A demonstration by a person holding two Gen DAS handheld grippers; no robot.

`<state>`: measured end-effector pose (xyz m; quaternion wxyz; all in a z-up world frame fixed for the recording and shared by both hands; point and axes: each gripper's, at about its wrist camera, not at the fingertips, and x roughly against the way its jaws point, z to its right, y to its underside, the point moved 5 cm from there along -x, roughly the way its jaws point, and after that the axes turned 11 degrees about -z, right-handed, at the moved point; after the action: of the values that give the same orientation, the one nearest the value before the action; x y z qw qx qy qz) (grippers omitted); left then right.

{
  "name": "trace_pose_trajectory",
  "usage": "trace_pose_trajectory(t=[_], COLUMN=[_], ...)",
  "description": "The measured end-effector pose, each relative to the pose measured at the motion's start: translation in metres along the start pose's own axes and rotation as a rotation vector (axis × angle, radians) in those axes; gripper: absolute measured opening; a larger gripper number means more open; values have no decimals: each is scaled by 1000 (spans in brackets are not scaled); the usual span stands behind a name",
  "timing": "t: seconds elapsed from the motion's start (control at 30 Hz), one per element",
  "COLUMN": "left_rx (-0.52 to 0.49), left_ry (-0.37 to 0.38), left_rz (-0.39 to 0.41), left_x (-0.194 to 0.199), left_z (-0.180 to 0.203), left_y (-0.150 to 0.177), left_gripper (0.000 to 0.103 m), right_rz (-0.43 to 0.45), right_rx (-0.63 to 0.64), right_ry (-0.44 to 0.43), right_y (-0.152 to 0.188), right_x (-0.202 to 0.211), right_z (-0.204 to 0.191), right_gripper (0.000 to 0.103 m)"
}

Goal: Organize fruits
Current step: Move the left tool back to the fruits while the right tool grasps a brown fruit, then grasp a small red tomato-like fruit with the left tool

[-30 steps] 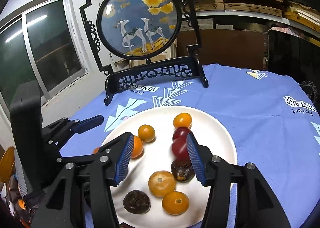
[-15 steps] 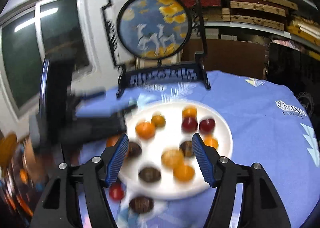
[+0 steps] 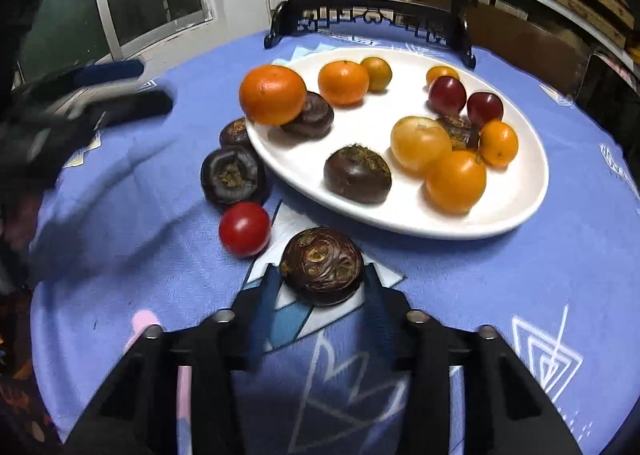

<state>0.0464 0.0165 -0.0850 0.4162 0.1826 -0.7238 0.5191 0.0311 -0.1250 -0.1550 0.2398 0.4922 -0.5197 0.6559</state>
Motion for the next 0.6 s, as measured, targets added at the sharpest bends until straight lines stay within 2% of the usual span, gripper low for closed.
trace_pose_trajectory(t=[0.13, 0.2, 0.23, 0.4, 0.53, 0.57, 0.6], left_rx=[-104, -159, -167, -87, -4, -2, -5], left_ry=[65, 70, 67, 57, 52, 38, 14], left_rz=[-47, -73, -91, -191, -199, -189, -184], left_x=[-1, -8, -13, -47, -52, -51, -51], left_z=[42, 66, 73, 81, 75, 75, 74], left_y=[16, 21, 22, 18, 9, 7, 5], left_gripper=[87, 71, 69, 64, 62, 55, 34], right_rz=[41, 58, 64, 84, 82, 80, 78], right_rx=[-22, -45, -51, -65, -62, -64, -66], right_ry=[12, 26, 30, 28, 13, 10, 8], right_y=[15, 22, 25, 38, 41, 41, 42], right_x=[21, 31, 36, 49, 45, 42, 41], right_z=[8, 19, 22, 32, 33, 33, 32], right_gripper=[41, 41, 41, 41, 41, 41, 41])
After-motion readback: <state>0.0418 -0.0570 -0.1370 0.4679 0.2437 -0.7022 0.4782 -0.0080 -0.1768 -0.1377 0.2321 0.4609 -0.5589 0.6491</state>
